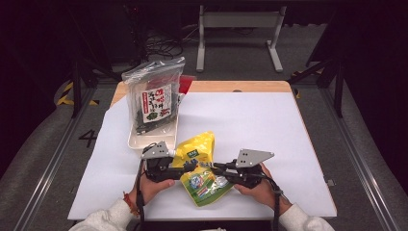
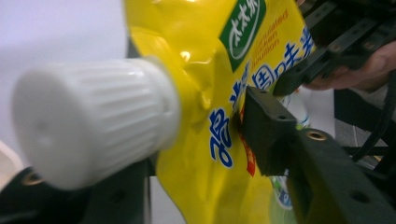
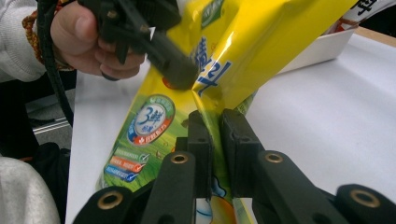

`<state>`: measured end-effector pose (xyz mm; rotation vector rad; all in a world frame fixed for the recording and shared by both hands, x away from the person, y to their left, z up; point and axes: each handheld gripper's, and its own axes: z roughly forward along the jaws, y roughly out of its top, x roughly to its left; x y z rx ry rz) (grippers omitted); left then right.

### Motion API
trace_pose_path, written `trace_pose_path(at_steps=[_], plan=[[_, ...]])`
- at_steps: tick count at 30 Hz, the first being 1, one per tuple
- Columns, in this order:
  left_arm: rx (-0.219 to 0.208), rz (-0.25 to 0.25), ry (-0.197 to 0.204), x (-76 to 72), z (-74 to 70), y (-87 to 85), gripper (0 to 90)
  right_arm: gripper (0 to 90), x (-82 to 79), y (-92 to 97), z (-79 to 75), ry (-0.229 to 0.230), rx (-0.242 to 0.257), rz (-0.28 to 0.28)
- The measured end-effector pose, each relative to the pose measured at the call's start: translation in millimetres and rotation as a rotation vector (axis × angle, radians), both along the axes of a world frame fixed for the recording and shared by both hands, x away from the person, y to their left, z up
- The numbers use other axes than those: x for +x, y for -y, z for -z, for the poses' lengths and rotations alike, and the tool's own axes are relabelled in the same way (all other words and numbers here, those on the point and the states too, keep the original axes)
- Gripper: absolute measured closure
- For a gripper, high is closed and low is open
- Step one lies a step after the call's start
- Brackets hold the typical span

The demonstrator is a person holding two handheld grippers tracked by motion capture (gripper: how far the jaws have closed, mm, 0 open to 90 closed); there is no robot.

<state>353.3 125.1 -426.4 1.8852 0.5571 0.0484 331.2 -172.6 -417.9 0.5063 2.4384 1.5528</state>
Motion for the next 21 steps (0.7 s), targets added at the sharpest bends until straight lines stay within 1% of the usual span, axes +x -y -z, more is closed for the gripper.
trace_pose_path(at_steps=[3, 4, 5, 6, 8, 10, 11, 12, 14, 15, 17, 19, 20, 21], plan=[[0.019, 0.024, 0.05, -2.0, -5.4, 0.7, 66.0, 81.7, -0.4, -1.7, -0.5, 0.011, -0.011, 0.004], [0.022, 0.031, 0.055, -2.1, -6.4, 1.0, 67.9, 81.8, 0.0, -1.6, 0.1, 0.01, -0.012, 0.008], [0.022, 0.034, 0.068, -2.5, -8.1, 1.3, 69.7, 81.7, 0.4, -1.6, 0.5, 0.006, -0.012, 0.008], [0.023, 0.028, 0.075, -3.1, -9.2, 2.0, 70.8, 81.7, 0.7, -1.9, 1.0, 0.006, -0.011, 0.012], [0.028, 0.025, 0.098, -2.8, -11.1, 3.9, 70.7, 81.9, 0.5, -3.4, 1.5, 0.008, -0.008, 0.017], [0.027, 0.024, 0.113, -2.0, -12.4, 5.0, 69.6, 82.2, -0.2, -5.2, 2.0, 0.01, -0.009, 0.016], [0.015, 0.023, 0.113, -1.9, -12.4, 5.9, 68.9, 82.5, -0.4, -5.6, 2.6, 0.011, -0.005, 0.019], [0.019, 0.022, 0.106, -1.8, -12.2, 6.8, 67.6, 82.8, -0.6, -6.0, 3.4, 0.014, -0.001, 0.023], [0.042, 0.01, 0.107, -1.1, -10.2, 7.5, 64.0, 83.4, -0.5, -6.6, 5.0, 0.019, -0.003, 0.044], [0.041, 0.011, 0.103, -1.2, -8.2, 7.7, 61.7, 83.7, -0.3, -6.2, 6.2, 0.023, -0.002, 0.05], [0.056, 0.017, 0.117, -1.9, -5.3, 7.3, 56.8, 84.5, -0.4, -6.6, 8.0, 0.023, 0.003, 0.058], [0.059, 0.017, 0.103, -1.4, -2.0, 6.5, 53.6, 85.0, -2.2, -7.8, 8.8, 0.033, 0.008, 0.065], [0.054, 0.03, 0.079, -1.5, 1.3, 6.3, 50.9, 85.4, -3.2, -8.2, 8.0, 0.046, 0.012, 0.071], [0.055, 0.039, 0.066, -1.7, 4.7, 6.6, 49.9, 85.7, -4.2, -8.9, 6.7, 0.062, 0.009, 0.075]])
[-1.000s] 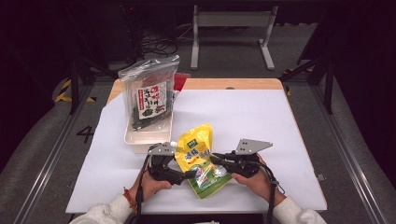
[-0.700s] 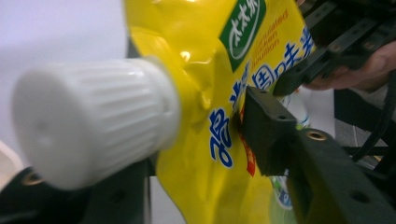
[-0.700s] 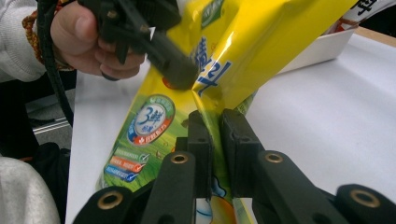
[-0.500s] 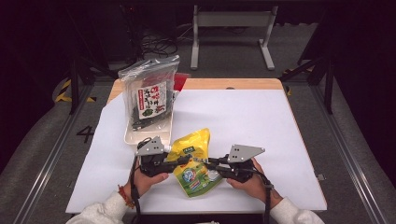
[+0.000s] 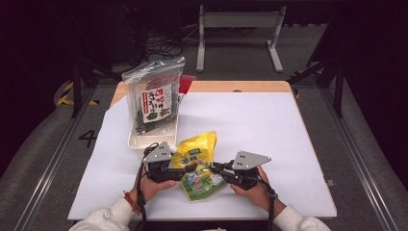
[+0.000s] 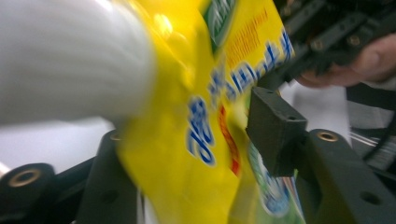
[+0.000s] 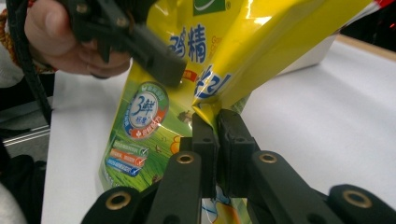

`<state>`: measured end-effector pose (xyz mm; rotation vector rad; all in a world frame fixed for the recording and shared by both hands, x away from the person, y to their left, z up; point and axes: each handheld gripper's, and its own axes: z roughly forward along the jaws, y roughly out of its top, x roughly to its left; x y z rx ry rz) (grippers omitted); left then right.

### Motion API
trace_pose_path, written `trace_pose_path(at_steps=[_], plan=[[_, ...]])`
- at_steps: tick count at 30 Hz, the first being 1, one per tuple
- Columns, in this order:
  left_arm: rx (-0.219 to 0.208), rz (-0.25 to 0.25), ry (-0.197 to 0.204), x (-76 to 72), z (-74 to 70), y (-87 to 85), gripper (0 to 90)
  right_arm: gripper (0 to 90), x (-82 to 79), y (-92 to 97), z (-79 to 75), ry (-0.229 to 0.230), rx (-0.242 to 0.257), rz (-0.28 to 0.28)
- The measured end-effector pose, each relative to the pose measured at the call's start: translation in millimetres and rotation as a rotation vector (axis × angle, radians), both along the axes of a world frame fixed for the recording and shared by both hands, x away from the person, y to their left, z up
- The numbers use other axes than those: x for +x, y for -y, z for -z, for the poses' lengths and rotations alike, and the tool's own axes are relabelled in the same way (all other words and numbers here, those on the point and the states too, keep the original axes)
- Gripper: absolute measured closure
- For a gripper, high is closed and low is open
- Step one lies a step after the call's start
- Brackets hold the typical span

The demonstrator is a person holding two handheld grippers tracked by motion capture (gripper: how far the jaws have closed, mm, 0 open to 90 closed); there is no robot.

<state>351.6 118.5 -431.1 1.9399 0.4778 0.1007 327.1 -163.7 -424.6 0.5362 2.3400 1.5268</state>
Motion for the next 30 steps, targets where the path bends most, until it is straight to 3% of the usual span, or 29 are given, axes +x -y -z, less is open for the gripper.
trace_pose_path(at_steps=[2, 6, 10, 13, 16, 20, 23, 30], plan=[[0.035, 0.04, -0.024, -3.6, 10.1, 3.7, 50.2, 86.0, -0.3, 0.6, -0.9, 0.01, 0.01, 0.01], [0.043, 0.028, -0.025, -5.0, 9.7, 7.0, 51.1, 86.1, 2.2, 1.5, 2.1, 0.001, 0.016, 0.017], [-0.013, 0.01, -0.036, -1.8, 4.2, 1.4, 65.6, 85.0, 1.5, 1.1, -0.4, 0.013, 0.042, 0.013], [-0.037, 0.025, -0.04, -3.1, 1.1, -1.4, 73.3, 82.8, 2.2, 1.6, -0.8, 0.013, 0.047, 0.009], [-0.039, 0.034, -0.009, -4.7, -4.2, -3.7, 78.8, 78.7, 1.6, 2.0, -1.6, 0.021, 0.05, 0.01], [-0.013, 0.044, 0.036, -7.9, -11.1, -4.6, 79.4, 74.8, -2.1, 0.1, -5.2, 0.043, 0.031, 0.015], [0.0, 0.058, 0.07, -10.8, -17.2, -4.7, 79.6, 65.6, -2.8, 2.3, -9.0, 0.033, 0.031, 0.022], [-0.017, 0.04, 0.083, -5.2, -22.8, -11.8, 79.7, 52.2, -4.3, 15.4, -17.1, 0.021, 0.031, 0.051]])
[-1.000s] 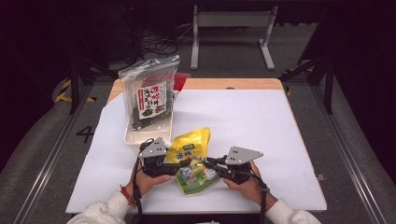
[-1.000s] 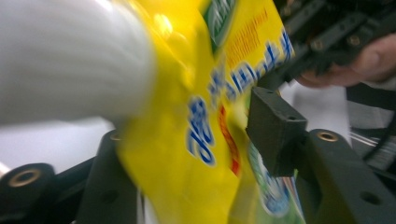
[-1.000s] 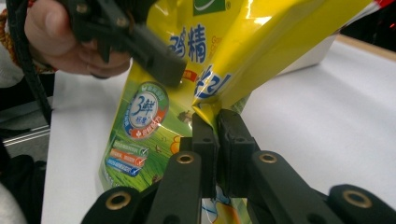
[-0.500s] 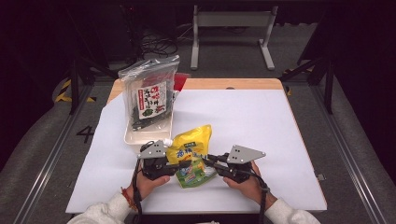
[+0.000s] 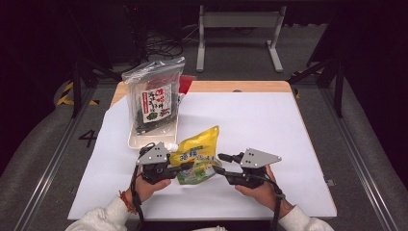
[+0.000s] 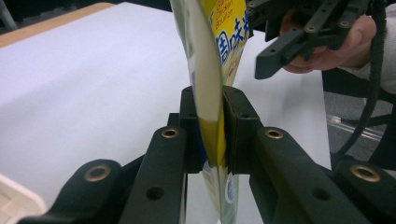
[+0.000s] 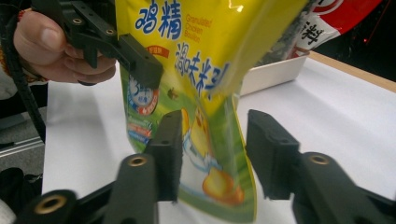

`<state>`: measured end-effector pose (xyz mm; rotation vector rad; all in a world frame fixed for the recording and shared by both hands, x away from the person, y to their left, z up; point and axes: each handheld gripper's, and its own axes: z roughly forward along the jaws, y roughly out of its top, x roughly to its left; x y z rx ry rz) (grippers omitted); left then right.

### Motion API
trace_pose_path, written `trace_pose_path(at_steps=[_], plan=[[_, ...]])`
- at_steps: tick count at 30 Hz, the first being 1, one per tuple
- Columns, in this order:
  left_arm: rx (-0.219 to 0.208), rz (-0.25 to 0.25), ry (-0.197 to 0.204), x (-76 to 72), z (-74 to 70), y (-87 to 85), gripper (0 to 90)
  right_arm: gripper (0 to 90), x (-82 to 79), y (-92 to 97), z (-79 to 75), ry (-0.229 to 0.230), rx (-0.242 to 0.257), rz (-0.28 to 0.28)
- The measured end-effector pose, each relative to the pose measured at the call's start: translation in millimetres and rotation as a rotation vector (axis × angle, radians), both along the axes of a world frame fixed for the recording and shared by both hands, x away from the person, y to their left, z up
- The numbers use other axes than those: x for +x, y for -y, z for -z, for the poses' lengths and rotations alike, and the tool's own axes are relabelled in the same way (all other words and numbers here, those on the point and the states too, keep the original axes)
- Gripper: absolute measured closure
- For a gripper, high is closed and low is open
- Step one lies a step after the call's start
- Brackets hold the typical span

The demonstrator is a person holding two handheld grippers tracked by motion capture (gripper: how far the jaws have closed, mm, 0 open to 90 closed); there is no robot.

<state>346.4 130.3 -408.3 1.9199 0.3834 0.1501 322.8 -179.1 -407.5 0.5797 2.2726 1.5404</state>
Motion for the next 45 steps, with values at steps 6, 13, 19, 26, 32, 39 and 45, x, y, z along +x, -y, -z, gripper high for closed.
trace_pose_path(at_steps=[6, 13, 19, 26, 32, 39, 45], plan=[[0.0, 0.004, 0.035, -0.7, -9.8, -7.6, 79.7, 40.2, -5.4, 14.0, 0.0, -0.012, -0.08, 0.03], [0.014, 0.011, 0.07, -3.5, -20.5, -14.7, 79.7, 30.8, -10.1, 37.0, 8.5, -0.027, -0.175, 0.103], [-0.001, 0.0, 0.1, -3.4, -31.0, -24.7, 79.7, 27.5, -8.2, 52.2, 16.4, -0.069, -0.177, 0.151], [0.016, -0.016, 0.146, -2.1, -44.2, -37.2, 79.7, 22.2, -5.6, 52.8, 21.0, -0.09, -0.184, 0.164], [0.026, -0.054, 0.175, 1.1, -49.0, -49.0, 79.6, 21.1, -7.0, 49.8, 26.1, -0.088, -0.215, 0.16], [0.017, -0.092, 0.219, 2.7, -63.2, -64.4, 79.6, 20.9, -8.2, 45.3, 29.8, -0.089, -0.234, 0.148], [0.03, -0.126, 0.243, 15.5, -70.1, -85.8, 79.6, 20.9, -6.7, 46.3, 30.0, -0.097, -0.215, 0.157]])
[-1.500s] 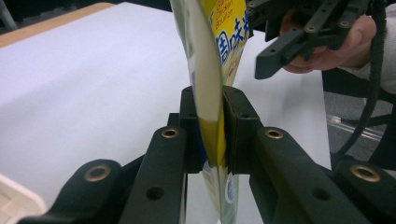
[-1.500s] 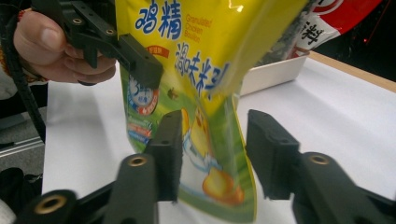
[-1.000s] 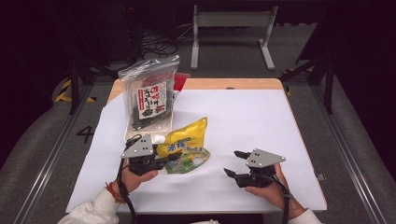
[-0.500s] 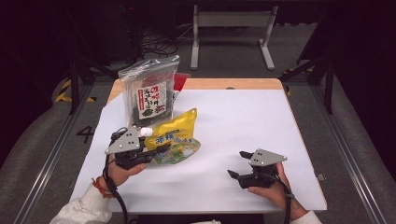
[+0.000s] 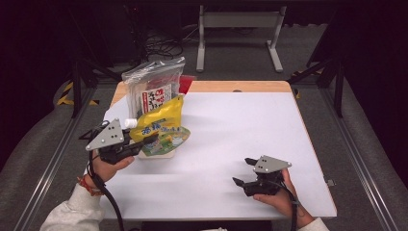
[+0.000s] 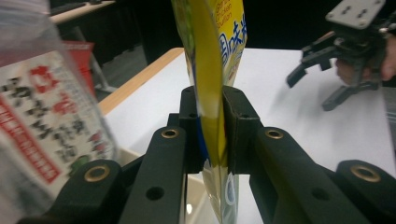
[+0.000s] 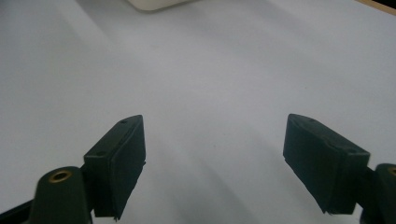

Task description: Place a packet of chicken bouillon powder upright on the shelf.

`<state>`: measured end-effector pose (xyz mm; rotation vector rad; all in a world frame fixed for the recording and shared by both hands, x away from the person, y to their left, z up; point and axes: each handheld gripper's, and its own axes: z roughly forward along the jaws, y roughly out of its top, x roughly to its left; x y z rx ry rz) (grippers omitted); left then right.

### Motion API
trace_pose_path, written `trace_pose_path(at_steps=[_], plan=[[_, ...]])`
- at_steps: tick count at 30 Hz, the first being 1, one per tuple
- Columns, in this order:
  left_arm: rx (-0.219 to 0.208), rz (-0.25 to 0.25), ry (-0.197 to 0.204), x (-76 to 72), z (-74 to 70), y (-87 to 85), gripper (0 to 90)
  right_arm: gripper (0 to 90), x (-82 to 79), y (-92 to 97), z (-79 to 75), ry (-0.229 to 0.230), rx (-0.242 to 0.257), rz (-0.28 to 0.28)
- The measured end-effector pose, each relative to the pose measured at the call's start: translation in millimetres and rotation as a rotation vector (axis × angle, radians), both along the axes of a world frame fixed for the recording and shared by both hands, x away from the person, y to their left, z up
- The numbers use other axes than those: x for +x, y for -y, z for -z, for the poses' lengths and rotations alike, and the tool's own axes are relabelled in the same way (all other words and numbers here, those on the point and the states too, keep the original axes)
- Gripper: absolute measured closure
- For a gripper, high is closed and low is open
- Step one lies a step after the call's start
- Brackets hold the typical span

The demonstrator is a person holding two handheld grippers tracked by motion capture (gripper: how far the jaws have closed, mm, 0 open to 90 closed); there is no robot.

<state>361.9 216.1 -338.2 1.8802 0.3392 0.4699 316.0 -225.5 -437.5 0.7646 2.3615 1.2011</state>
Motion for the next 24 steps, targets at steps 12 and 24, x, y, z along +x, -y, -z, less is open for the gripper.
trace_pose_path(at_steps=[12, 24], plan=[[0.04, -0.024, 0.053, 19.4, -1.0, -15.0, 79.8, 20.7, 1.5, -3.9, 4.7, -0.015, -0.009, -0.009], [0.14, 0.053, -0.031, 39.7, 14.9, -22.6, 79.9, 20.6, 2.3, -4.6, 6.1, -0.037, 0.006, -0.011]])
